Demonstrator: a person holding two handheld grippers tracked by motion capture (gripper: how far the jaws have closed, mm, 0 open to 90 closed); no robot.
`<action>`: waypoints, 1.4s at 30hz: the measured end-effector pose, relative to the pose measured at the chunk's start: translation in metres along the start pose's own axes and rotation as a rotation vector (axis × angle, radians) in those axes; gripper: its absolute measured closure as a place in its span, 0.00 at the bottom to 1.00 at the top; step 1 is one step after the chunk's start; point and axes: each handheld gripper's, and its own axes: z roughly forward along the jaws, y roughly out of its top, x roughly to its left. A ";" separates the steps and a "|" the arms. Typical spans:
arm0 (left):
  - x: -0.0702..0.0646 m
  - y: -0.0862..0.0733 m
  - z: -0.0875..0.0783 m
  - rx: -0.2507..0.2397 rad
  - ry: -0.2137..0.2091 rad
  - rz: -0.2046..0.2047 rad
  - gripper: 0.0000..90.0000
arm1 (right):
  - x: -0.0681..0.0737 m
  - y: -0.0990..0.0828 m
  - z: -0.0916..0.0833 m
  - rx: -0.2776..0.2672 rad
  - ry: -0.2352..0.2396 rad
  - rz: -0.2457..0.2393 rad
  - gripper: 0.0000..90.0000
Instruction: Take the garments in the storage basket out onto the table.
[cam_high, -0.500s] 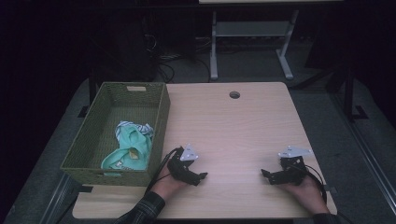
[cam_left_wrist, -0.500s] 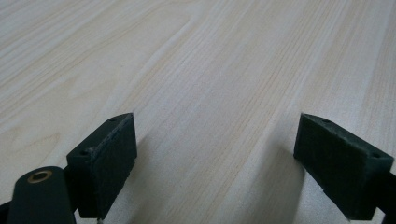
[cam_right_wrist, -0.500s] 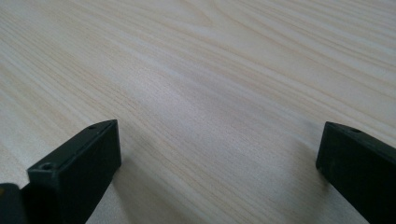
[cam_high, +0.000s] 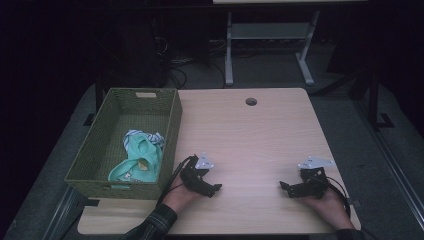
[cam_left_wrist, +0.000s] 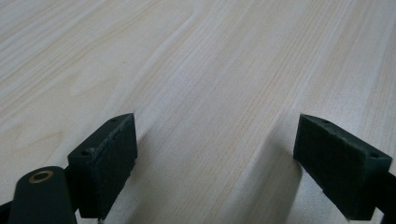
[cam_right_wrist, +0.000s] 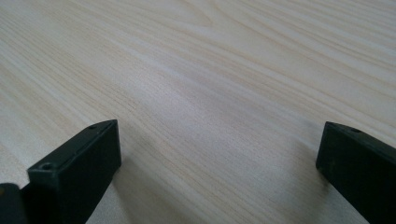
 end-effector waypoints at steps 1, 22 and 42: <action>0.000 0.000 0.000 -0.002 -0.007 -0.006 0.14 | 0.000 0.000 0.000 0.000 0.000 0.000 0.00; 0.005 0.011 -0.012 -0.033 0.010 -0.027 0.15 | -0.001 0.001 0.001 -0.003 0.000 0.002 0.00; 0.006 0.021 -0.024 -0.055 0.013 -0.017 0.15 | -0.001 0.001 0.001 -0.001 0.000 0.000 0.00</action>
